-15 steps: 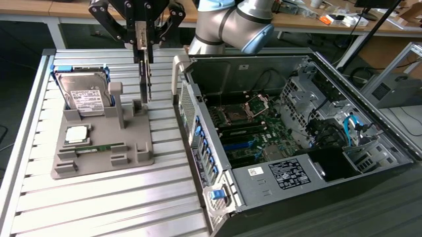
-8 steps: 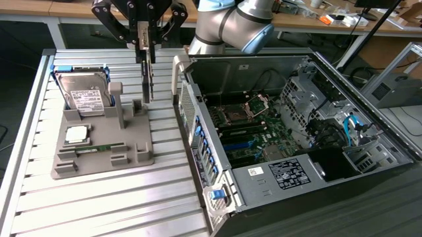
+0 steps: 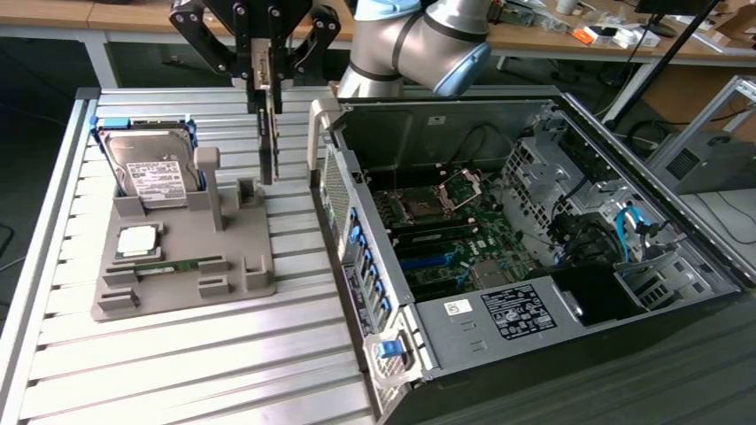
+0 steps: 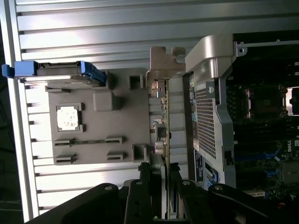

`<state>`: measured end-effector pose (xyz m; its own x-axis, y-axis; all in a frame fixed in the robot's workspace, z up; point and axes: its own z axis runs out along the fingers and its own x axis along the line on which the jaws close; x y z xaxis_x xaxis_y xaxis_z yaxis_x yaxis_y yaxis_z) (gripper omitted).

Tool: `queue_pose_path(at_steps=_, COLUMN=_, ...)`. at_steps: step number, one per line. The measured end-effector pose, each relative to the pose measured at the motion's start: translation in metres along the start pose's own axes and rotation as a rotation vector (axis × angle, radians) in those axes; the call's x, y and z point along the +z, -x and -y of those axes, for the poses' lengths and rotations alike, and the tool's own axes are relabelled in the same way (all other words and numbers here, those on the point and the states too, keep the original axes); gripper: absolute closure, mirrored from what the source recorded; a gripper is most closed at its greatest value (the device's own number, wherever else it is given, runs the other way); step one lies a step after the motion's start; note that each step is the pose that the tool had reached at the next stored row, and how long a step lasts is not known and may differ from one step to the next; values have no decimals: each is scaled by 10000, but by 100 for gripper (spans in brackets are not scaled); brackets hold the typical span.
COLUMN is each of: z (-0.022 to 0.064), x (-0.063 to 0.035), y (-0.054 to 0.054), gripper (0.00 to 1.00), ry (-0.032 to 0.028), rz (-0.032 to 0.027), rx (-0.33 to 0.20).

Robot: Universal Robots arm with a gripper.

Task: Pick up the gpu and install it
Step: 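Pick up the gpu and move the gpu toward the slot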

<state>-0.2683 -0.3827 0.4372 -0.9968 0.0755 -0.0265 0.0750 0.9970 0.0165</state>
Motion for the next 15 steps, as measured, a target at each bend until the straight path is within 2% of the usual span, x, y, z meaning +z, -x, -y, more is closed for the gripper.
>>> queue_pose_path(at_steps=15, z=-5, x=8, y=75, gripper=73, ry=1, rz=1, rx=0)
